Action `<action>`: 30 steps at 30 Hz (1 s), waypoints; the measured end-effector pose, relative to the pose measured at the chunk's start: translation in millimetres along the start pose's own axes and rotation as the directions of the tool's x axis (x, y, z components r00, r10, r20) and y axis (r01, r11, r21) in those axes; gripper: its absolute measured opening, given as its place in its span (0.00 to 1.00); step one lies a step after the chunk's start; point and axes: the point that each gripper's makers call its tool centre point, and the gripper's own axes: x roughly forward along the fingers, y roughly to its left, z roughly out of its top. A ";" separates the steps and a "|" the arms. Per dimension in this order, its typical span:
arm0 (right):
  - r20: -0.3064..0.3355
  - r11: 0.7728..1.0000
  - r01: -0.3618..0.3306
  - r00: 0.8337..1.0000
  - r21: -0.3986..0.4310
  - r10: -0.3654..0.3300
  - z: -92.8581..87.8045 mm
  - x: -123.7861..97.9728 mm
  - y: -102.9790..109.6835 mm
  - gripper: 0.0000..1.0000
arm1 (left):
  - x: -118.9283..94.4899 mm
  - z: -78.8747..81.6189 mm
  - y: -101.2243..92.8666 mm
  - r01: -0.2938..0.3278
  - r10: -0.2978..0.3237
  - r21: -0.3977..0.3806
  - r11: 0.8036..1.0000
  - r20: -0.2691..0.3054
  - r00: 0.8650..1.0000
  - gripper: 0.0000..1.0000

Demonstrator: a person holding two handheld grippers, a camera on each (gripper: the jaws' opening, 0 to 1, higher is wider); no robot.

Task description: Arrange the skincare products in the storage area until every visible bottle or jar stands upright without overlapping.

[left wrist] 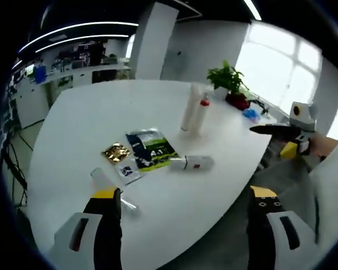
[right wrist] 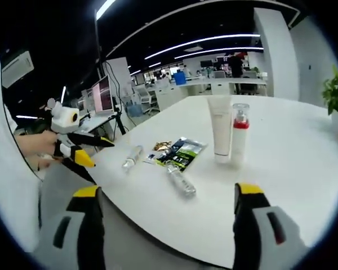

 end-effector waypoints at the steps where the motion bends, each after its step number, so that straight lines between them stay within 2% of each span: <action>1: -0.001 1.000 0.001 1.000 -0.004 -0.001 -1.0 -0.7 1.3 0.97 | -1.3 -3.0 -1.6 -0.002 0.002 -0.001 1.000 -0.004 1.000 0.94; 8: -0.011 1.000 0.002 1.000 -0.003 -0.002 -7.7 -5.3 6.4 0.96 | -8.5 -13.0 -10.2 -0.001 0.001 -0.002 1.000 -0.019 1.000 0.97; 15: -0.039 1.000 0.017 0.999 -0.023 -0.018 -16.8 -6.1 9.2 0.94 | -14.5 -3.6 -15.2 -0.008 0.008 0.007 1.000 0.015 1.000 0.97; 30: -0.051 1.000 0.018 0.999 -0.019 -0.019 -18.7 -6.6 9.2 0.93 | -15.8 -7.4 -14.3 -0.020 0.020 0.009 1.000 0.022 1.000 0.97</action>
